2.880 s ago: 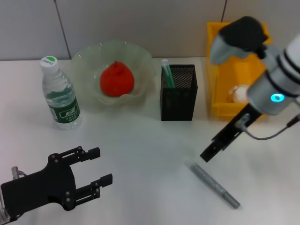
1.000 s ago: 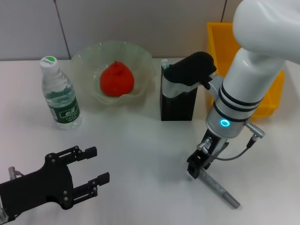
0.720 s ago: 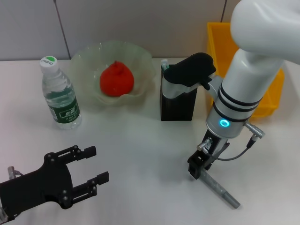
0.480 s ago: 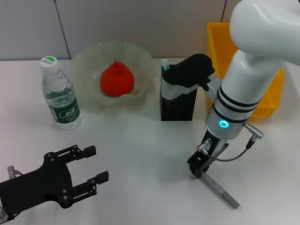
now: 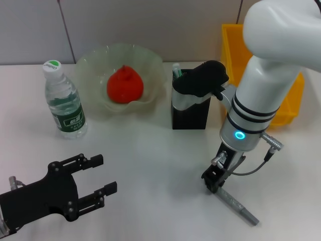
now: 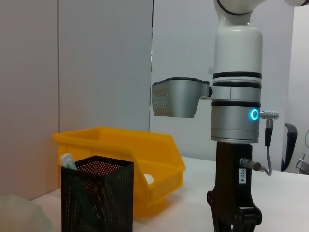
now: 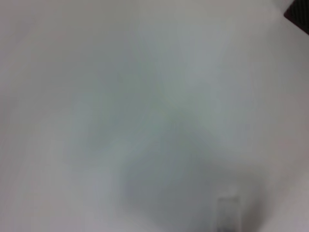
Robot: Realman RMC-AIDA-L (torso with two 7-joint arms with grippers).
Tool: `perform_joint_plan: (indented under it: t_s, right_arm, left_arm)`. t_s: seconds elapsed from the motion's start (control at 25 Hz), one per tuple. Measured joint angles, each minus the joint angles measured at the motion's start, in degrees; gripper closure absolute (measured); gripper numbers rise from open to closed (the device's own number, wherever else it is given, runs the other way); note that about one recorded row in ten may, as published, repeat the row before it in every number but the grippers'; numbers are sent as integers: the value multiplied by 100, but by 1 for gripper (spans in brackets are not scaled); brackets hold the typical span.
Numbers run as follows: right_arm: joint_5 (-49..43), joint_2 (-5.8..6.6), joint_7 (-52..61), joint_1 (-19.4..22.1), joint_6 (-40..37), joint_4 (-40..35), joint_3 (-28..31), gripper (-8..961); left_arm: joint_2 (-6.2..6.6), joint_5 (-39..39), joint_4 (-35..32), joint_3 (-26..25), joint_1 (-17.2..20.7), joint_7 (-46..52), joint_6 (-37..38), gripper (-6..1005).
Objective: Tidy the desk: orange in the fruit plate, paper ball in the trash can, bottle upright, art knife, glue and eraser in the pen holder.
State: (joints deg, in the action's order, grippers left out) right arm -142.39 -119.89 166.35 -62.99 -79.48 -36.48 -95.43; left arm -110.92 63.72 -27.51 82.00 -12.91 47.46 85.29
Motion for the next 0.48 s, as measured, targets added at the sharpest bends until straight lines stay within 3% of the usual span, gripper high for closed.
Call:
perform_joint_plan:
  t_s: [0.16,0.48]
  right_arm:
    - [1,2,-2,111,-78,-324,-2,809]
    - [-335,84,-63,706,-537,-1928,456,812]
  left_arm:
    - [0,0,0,0,13,0,-3,331]
    - [-8,0,29,-89,66,-6,12,330]
